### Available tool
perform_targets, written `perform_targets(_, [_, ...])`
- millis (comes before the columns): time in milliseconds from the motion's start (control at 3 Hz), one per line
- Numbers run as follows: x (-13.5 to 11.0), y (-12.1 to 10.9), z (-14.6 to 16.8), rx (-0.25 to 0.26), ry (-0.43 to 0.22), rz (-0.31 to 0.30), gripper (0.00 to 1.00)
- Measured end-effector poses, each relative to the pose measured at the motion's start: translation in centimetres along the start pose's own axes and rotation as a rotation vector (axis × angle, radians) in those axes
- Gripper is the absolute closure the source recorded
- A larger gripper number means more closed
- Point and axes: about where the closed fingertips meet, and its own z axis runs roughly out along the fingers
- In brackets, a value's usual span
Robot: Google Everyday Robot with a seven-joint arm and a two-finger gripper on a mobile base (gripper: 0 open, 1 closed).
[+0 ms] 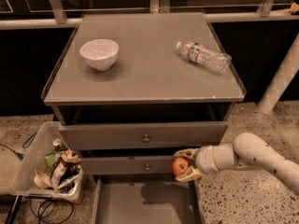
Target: Pick apple from bottom drawer and place on counter
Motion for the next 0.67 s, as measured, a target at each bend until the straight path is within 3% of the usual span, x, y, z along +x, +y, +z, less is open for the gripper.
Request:
perform_targets(333, [-3.4, 0.4, -1.8, 0.053, 0.047, -0.059, 1.0])
perform_targets(667, [-9.3, 1.3, -4.7, 0.12, 0.081, -0.151, 1.0])
